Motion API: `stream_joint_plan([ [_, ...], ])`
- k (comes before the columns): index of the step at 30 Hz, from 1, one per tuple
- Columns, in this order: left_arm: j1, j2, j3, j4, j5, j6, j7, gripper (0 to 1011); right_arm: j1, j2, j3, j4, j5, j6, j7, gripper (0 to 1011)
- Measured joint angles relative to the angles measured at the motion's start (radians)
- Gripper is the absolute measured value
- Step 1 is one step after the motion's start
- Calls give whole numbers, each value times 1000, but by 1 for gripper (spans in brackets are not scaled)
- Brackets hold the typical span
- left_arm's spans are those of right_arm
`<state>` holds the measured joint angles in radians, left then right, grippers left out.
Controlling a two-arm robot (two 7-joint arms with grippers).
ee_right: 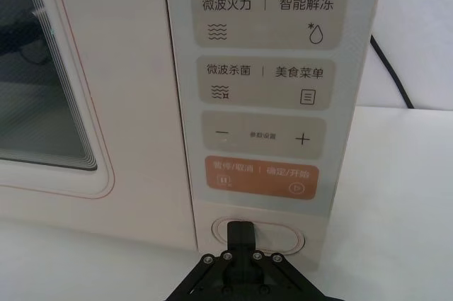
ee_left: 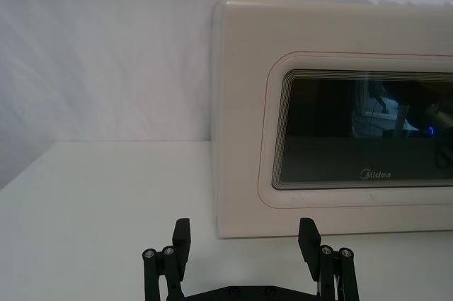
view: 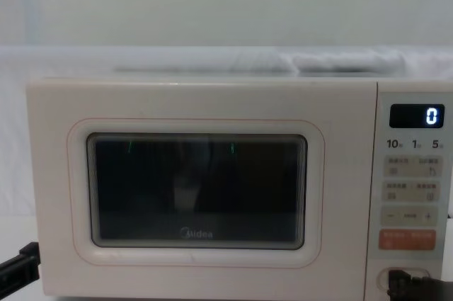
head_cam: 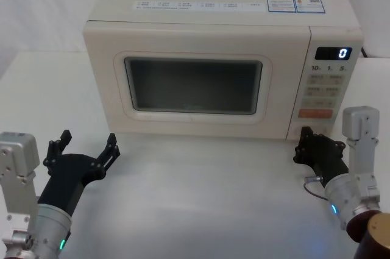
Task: Press the button to open the microwave door with one hand; close the microwave door with the other hand.
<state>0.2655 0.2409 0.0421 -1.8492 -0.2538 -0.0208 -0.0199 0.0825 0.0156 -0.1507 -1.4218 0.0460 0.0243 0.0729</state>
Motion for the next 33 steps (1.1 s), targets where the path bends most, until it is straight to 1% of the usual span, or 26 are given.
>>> stream_joint_plan([
  [33,0,0,0,0,0,0,0,1001,45,-26,9,60,-9,-15,-10,0],
])
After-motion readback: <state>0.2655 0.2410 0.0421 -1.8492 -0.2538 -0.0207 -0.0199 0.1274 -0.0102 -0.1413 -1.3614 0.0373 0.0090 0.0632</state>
